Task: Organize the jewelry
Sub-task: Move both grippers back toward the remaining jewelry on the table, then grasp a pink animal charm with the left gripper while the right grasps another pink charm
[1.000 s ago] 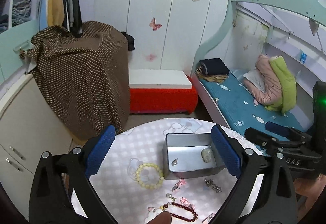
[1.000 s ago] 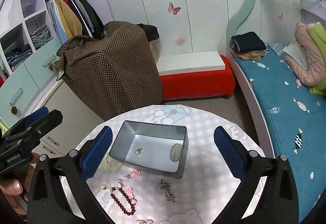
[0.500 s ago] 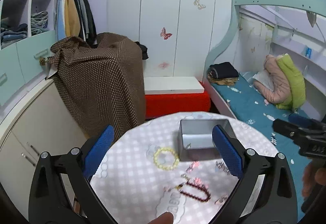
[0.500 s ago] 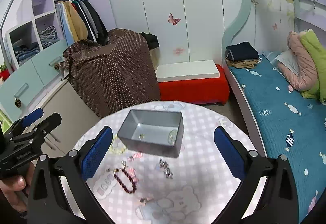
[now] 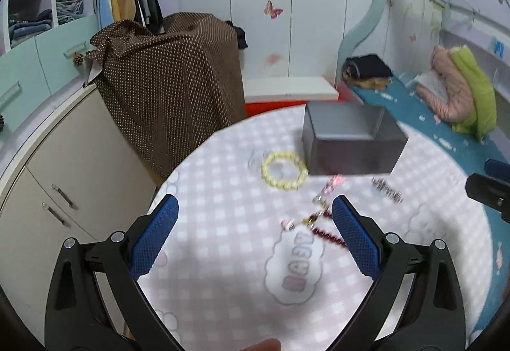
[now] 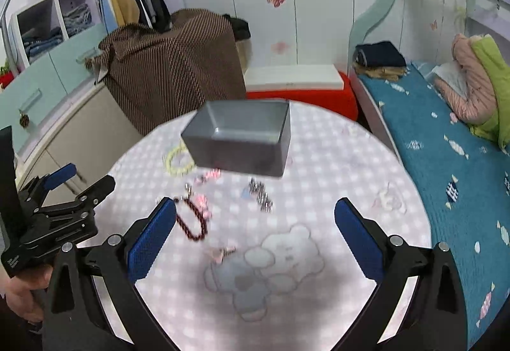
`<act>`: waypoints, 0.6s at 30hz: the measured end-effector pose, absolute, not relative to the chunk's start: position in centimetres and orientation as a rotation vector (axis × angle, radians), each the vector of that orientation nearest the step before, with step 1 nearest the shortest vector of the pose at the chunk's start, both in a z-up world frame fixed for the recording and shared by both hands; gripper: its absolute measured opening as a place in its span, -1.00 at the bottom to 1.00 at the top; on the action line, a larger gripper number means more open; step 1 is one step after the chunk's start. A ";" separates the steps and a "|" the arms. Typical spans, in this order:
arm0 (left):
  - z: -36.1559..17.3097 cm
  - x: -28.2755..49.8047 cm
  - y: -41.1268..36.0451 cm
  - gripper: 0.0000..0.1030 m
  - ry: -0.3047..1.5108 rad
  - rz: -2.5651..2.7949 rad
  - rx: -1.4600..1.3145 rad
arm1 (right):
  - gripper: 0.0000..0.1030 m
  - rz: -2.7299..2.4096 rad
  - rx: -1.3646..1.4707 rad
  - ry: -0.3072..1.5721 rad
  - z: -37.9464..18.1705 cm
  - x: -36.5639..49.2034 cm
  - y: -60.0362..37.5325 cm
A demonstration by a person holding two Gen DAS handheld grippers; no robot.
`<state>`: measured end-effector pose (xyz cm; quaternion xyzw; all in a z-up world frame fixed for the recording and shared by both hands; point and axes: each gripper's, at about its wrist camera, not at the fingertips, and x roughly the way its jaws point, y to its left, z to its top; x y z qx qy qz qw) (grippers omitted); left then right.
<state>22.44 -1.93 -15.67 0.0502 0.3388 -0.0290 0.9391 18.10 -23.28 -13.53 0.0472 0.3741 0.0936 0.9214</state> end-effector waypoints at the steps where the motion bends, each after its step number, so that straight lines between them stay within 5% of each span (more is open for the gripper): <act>1: -16.2 22.6 -1.9 0.88 0.695 -0.054 0.117 | 0.86 0.195 0.096 0.781 -14.0 18.0 -23.2; 18: -23.6 27.7 -1.6 0.86 0.875 -0.098 0.145 | 0.86 0.217 0.063 0.917 -19.3 18.4 -21.7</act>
